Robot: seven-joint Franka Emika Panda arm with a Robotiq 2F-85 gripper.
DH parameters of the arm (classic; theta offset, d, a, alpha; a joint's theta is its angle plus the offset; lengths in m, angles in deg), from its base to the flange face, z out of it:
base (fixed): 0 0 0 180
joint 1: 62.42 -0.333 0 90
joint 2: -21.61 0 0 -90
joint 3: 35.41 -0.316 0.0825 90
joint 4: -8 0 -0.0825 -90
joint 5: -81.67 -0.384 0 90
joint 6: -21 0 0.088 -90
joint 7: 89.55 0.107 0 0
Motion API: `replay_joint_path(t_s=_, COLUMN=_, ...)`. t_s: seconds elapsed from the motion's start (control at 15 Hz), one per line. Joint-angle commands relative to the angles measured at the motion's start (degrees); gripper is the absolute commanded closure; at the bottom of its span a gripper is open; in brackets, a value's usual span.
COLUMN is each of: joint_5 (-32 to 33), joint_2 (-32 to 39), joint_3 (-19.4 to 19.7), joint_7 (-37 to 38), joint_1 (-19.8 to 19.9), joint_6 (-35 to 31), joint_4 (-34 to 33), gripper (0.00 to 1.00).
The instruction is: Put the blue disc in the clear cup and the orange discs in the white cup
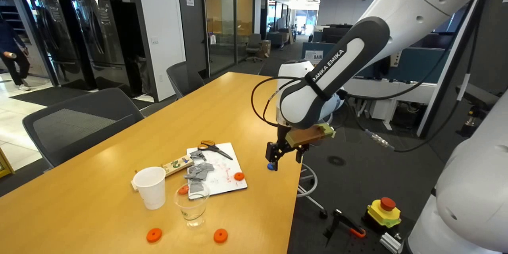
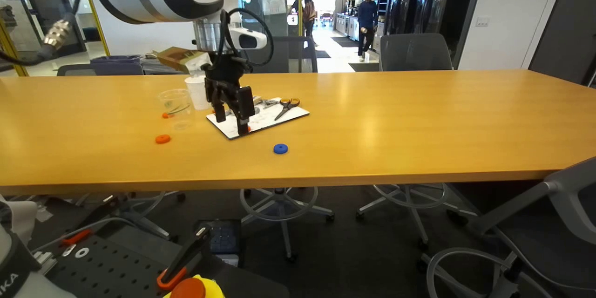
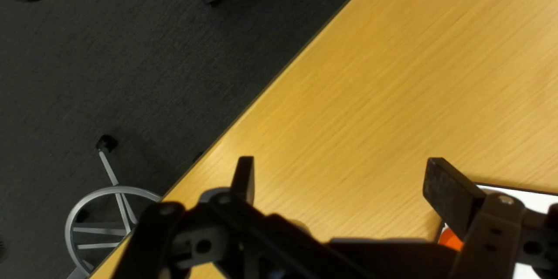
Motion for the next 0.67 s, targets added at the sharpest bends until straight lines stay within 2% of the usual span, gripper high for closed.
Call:
replay_joint_path(t_s=0.0, joint_5=0.59, joint_2=6.61, joint_3=1.6, joint_7=-0.91, joint_1=-0.38, joint_6=-1.29, joint_4=-5.29, gripper=0.0)
replay_joint_path(t_s=0.6, joint_5=-3.09, joint_2=16.93, joint_3=4.99, joint_7=-5.91, joint_1=-0.52, joint_6=-1.17, joint_4=-14.68, gripper=0.0)
